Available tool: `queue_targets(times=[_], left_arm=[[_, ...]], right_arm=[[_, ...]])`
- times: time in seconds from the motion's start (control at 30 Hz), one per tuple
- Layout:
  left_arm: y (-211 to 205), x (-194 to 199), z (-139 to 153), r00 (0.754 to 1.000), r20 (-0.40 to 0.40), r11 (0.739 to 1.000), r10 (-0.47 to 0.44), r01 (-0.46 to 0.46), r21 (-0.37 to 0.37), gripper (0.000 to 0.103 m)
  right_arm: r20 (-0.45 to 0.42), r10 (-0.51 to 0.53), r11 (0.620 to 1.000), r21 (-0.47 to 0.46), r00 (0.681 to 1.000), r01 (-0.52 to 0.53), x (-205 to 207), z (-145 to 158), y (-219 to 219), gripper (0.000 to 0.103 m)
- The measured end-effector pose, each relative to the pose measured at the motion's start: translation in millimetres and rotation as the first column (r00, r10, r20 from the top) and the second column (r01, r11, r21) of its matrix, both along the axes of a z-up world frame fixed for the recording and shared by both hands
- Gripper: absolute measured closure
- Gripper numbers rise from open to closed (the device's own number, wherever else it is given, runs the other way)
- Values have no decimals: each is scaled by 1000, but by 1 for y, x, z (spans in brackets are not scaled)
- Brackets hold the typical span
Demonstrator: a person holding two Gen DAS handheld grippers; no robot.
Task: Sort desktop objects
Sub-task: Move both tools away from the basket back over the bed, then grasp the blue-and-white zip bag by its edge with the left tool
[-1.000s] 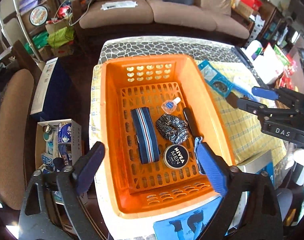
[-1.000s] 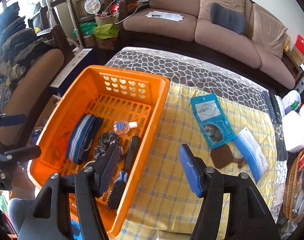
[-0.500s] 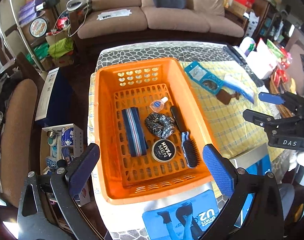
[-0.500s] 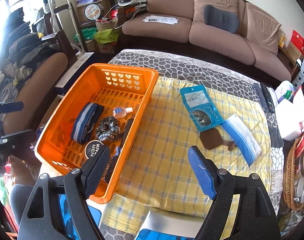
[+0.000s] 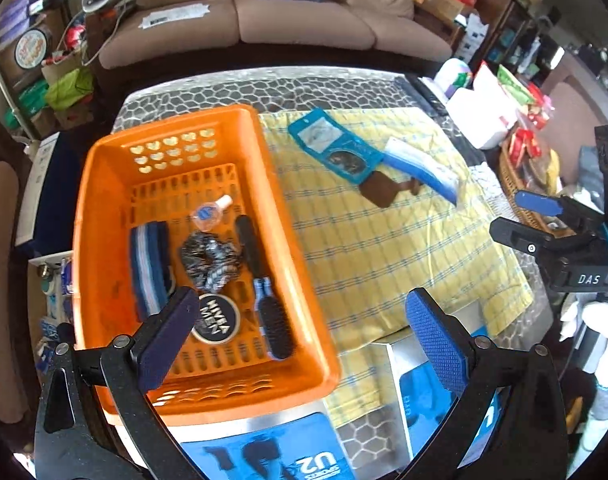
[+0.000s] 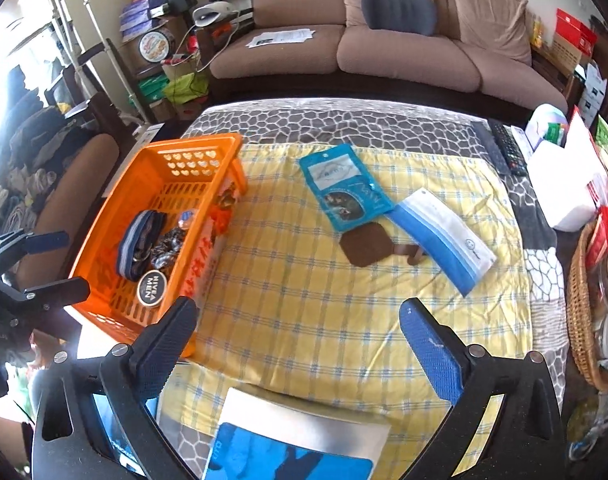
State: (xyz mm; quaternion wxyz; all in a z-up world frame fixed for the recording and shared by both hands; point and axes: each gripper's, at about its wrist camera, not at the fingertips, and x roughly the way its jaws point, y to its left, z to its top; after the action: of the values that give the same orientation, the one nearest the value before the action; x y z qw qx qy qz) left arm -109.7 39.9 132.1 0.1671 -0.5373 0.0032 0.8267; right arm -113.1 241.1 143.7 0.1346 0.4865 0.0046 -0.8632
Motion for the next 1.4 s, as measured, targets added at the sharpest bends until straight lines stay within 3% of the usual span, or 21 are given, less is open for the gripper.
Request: queue_targets(times=[0.3,0.5,0.67,0.77,0.93,1.13,1.3,1.4], left_arm=[[102,-29,-48,993,36,993,-110,111,-35,0],[156,-56,-89,985,85,987,-150,154,-39,0],[183,-80,-117,976,145,986,-162,153,70,1],[193,-99,-130,971,191,982,-143,116,147,9],[205,-128,-151,961,254,974,-109,52,222,22],[229,-141,-174,940,327,943,-100,-15,333,28],[246,-139,-189,917,381,899,-118,-65,433,29],[249,-141,-194,909,400,878,-118,-93,470,41]], right_arm=[[38,-156,982,-98,987,159,-16,-28,109,0],[63,-210,972,-94,976,215,-42,-55,163,0],[122,-263,950,-143,957,279,-63,-92,201,5],[167,-291,925,-201,942,321,-70,-115,218,16],[219,-306,885,-293,926,362,-77,-143,233,18],[233,-336,845,-353,913,401,-85,-160,242,26],[268,-367,780,-434,891,452,-88,-173,253,33],[277,-360,769,-452,891,451,-89,-179,251,36]])
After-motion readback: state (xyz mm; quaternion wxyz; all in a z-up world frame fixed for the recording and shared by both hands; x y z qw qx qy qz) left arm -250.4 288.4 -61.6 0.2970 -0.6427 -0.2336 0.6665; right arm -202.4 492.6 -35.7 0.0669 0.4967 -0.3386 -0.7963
